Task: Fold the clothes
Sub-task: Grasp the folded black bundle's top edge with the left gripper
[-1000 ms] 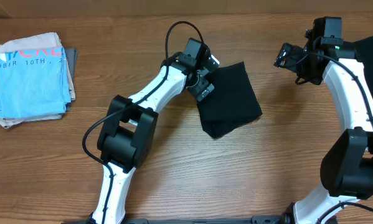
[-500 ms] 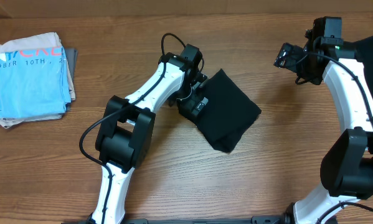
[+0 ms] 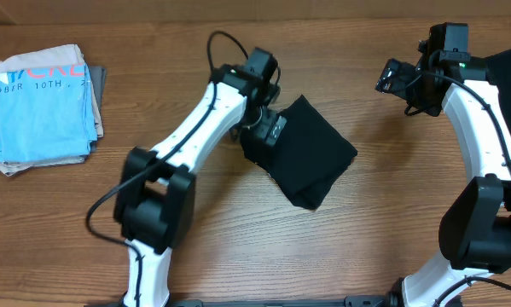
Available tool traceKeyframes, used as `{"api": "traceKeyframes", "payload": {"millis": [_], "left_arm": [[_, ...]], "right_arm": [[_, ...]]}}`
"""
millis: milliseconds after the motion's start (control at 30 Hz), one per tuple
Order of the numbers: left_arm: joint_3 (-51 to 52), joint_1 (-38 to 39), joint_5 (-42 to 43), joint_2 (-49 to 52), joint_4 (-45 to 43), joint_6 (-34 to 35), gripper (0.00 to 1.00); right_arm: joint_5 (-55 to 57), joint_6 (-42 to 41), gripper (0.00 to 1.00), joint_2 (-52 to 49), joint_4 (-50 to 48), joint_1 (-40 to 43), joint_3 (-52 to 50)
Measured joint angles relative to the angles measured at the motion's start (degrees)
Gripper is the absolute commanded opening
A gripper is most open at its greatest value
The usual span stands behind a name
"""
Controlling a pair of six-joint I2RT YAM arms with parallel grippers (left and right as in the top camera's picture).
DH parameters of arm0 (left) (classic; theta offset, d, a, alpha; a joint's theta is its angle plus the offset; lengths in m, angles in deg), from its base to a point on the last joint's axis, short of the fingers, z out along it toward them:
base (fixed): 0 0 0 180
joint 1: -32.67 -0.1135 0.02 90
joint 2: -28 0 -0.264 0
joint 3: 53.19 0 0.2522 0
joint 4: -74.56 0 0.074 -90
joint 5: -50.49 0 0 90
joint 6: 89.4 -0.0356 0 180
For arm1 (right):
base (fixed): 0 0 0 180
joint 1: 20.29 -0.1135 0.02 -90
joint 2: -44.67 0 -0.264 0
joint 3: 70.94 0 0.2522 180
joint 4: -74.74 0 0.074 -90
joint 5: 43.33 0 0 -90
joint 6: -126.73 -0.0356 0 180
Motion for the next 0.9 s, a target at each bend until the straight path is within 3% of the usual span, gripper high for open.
{"api": "traceKeyframes", "payload": {"millis": [200,600,733,900], "left_arm": [[-0.7,0.0,0.0,-0.3,-0.2,-3.0,1.0],[-1.0,0.0,1.4,10.8,-1.6,-11.6,0.99],[-1.1,0.0,2.1,10.9,-1.5,-12.1,0.76],[-1.1,0.5,3.6,10.9,0.1,-11.9,0.23]], "right_arm": [[0.0,0.0,1.0,0.0,0.0,0.0,0.0],[0.0,0.0,1.0,0.0,0.0,0.0,0.0],[0.0,0.0,1.0,0.0,0.0,0.0,0.0],[0.0,0.0,1.0,0.0,0.0,0.0,0.0]]}}
